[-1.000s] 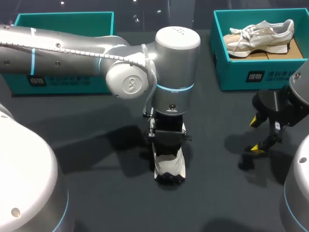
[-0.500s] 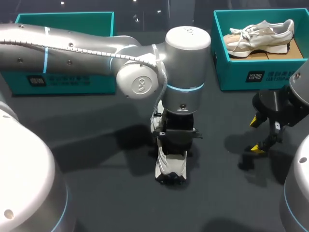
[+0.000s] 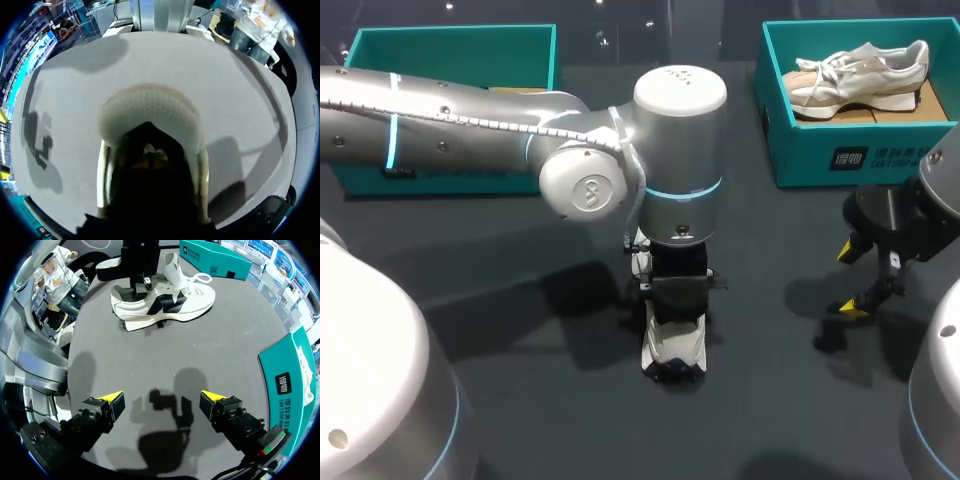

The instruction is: Take the shoe out of the shoebox, open the shoe tongue, remove and reinsert the insole, then place the shoe into the shoebox

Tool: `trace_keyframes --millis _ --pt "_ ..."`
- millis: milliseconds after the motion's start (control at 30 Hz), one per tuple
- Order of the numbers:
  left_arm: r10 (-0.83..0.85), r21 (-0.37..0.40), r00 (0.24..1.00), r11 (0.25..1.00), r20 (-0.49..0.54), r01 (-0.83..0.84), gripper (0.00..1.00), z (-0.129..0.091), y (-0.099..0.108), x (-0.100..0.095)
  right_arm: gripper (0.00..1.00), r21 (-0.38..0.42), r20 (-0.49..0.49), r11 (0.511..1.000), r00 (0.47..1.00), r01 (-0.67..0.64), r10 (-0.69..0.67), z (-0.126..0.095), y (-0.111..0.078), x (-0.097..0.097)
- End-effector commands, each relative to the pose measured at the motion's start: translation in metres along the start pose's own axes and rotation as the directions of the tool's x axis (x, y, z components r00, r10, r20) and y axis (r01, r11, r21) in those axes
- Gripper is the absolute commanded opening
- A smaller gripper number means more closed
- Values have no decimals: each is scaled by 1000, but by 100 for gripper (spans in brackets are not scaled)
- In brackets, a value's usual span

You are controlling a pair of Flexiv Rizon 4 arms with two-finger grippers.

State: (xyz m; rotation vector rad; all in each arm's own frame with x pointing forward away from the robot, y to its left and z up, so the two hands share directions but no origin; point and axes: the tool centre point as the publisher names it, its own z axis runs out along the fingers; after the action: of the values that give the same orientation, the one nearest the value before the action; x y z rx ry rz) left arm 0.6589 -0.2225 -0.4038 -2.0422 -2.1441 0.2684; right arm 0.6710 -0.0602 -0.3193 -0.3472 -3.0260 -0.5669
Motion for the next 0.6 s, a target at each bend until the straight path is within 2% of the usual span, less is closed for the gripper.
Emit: trace_keyframes --millis 33,433,600 --pt "-7 -40 1000 999 -9 7 0 6 11 -1 100 2 2 1000 1000 0 0 0 0 1" --pt "36 -156 995 987 89 -21 0 -67 0 4 100 2 2 1000 1000 0 0 0 0 1" --pt "32 -215 996 977 80 -14 0 -81 7 2 100 2 2 1000 1000 0 0 0 0 1"
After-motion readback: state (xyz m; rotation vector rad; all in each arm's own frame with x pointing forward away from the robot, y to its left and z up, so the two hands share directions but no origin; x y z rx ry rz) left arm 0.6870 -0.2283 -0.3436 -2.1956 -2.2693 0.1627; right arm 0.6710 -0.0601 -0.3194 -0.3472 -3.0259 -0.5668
